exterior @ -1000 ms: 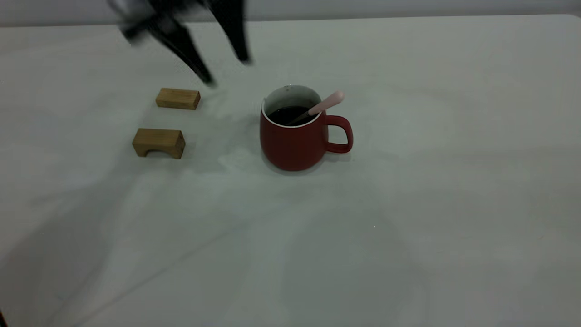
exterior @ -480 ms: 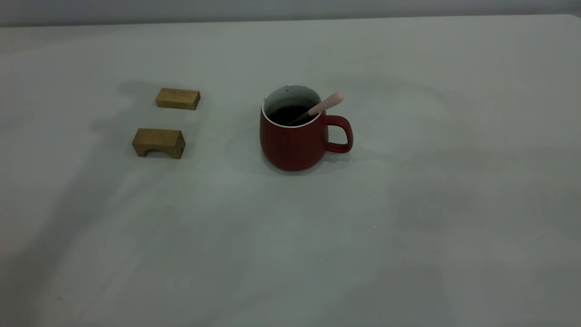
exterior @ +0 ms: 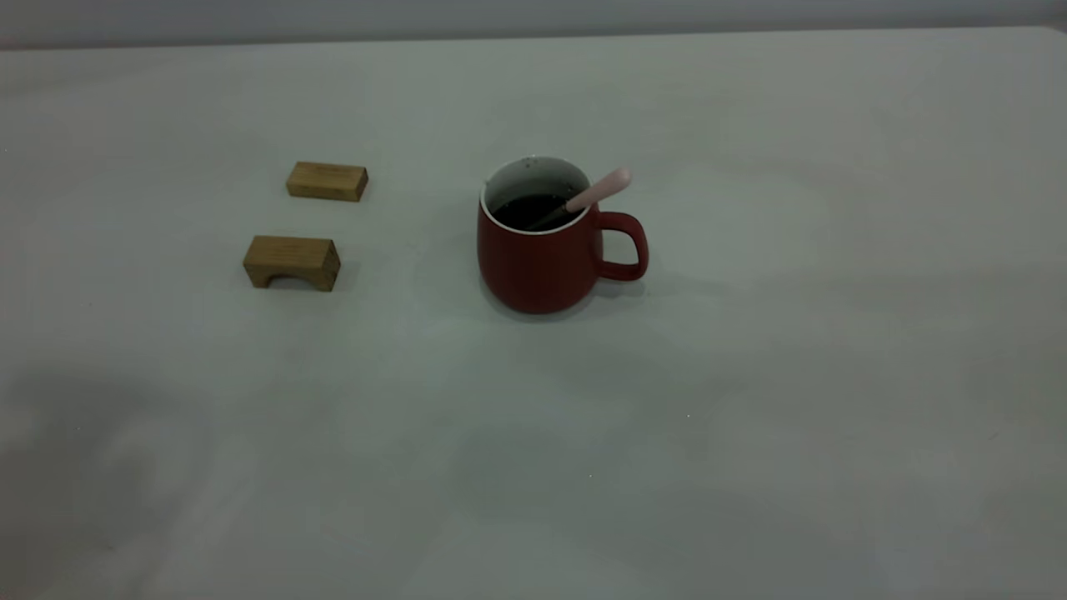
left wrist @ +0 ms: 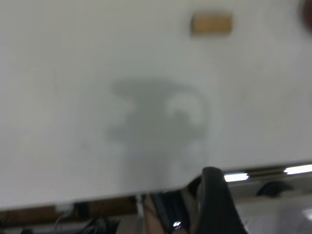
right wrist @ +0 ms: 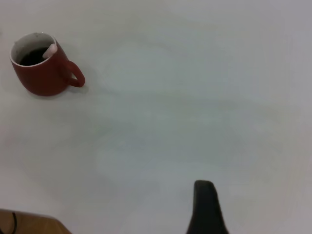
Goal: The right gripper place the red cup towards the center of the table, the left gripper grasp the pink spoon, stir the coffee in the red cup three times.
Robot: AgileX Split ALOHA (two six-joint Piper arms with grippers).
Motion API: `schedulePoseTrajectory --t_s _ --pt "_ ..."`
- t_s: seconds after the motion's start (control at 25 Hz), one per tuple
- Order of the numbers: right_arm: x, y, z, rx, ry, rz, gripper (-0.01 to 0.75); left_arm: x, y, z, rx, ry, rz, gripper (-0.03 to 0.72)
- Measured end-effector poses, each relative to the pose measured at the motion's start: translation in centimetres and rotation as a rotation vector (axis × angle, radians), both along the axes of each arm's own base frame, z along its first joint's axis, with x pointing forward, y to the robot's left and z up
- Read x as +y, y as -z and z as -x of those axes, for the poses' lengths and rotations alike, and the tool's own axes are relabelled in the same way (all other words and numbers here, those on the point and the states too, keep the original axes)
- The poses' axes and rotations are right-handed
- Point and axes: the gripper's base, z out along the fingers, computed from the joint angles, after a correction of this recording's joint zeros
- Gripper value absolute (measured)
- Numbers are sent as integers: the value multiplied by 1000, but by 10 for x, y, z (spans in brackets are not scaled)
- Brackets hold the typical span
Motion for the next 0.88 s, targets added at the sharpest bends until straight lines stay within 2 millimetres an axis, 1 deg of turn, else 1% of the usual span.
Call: schedulePoseTrajectory --t_s 0.04,0.08,0.16,0.2,0.28,0.36,0.4,0.48,0.64,0.72,0.88 --pt "0 0 0 0 0 0 585 6 6 16 -4 -3 -6 554" --pt "0 0 0 0 0 0 585 15 12 36 -24 -19 -3 554" --pt "0 0 0 0 0 0 585 30 27 65 -42 -74 -6 554" --pt "0 0 0 0 0 0 585 37 31 79 -73 -108 -4 554" --pt "0 0 0 0 0 0 585 47 43 104 -118 -156 -9 554" --pt "0 0 0 0 0 0 585 52 53 127 -191 -190 -6 554" --pt "0 0 0 0 0 0 585 54 58 135 -214 -204 -5 554" --pt "0 0 0 0 0 0 585 55 67 151 -276 -223 2 554" --pt "0 0 0 0 0 0 585 54 82 164 -348 -226 28 554" --pt "0 0 0 0 0 0 585 52 85 169 -374 -215 46 554" --pt "0 0 0 0 0 0 585 52 85 180 -456 -211 60 554"
